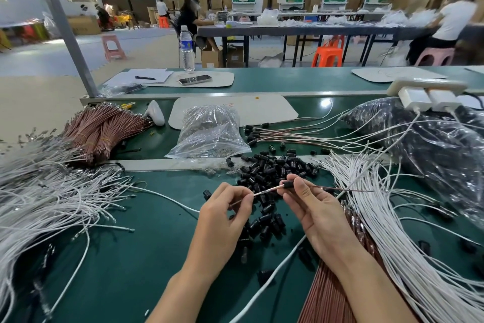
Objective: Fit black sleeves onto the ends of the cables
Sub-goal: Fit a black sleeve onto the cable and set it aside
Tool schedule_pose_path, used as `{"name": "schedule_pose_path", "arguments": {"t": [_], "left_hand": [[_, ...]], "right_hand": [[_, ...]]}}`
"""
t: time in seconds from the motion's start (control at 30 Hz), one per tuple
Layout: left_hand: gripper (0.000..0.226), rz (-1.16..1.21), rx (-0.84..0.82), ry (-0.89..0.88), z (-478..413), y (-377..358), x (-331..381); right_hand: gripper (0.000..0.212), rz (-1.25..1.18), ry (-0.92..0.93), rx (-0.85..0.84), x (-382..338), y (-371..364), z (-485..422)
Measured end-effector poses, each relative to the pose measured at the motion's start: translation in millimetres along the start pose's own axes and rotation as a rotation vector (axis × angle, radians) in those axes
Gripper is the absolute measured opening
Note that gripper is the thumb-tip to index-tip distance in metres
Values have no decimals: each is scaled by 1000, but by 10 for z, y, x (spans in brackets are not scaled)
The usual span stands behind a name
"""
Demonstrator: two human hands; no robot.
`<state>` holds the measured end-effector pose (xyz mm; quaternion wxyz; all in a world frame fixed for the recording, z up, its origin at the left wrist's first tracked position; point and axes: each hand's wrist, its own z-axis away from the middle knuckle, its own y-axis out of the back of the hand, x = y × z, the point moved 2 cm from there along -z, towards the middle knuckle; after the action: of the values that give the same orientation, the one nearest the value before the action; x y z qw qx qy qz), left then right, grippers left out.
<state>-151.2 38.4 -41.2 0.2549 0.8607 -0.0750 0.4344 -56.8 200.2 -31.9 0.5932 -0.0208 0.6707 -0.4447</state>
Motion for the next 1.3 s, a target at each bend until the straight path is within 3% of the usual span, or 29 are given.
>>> {"name": "schedule_pose_path", "arguments": {"t": [0.33, 0.77, 0.87, 0.97, 1.3], "left_hand": [[8, 12, 3, -7, 8, 13, 1], [11, -34, -27, -48, 13, -3, -19], [23, -27, -117, -22, 37, -29, -40], [20, -68, -138, -44, 38, -33, -44], [27, -213, 56, -31, 12, 87, -54]], "right_hand": [[18, 52, 24, 2, 16, 18, 0], [24, 302, 11, -152, 144, -81, 64], [27, 335, 27, -144, 150, -81, 65], [30, 386, 39, -158, 147, -86, 73], [17, 126, 86, -22, -141, 34, 76]]}}
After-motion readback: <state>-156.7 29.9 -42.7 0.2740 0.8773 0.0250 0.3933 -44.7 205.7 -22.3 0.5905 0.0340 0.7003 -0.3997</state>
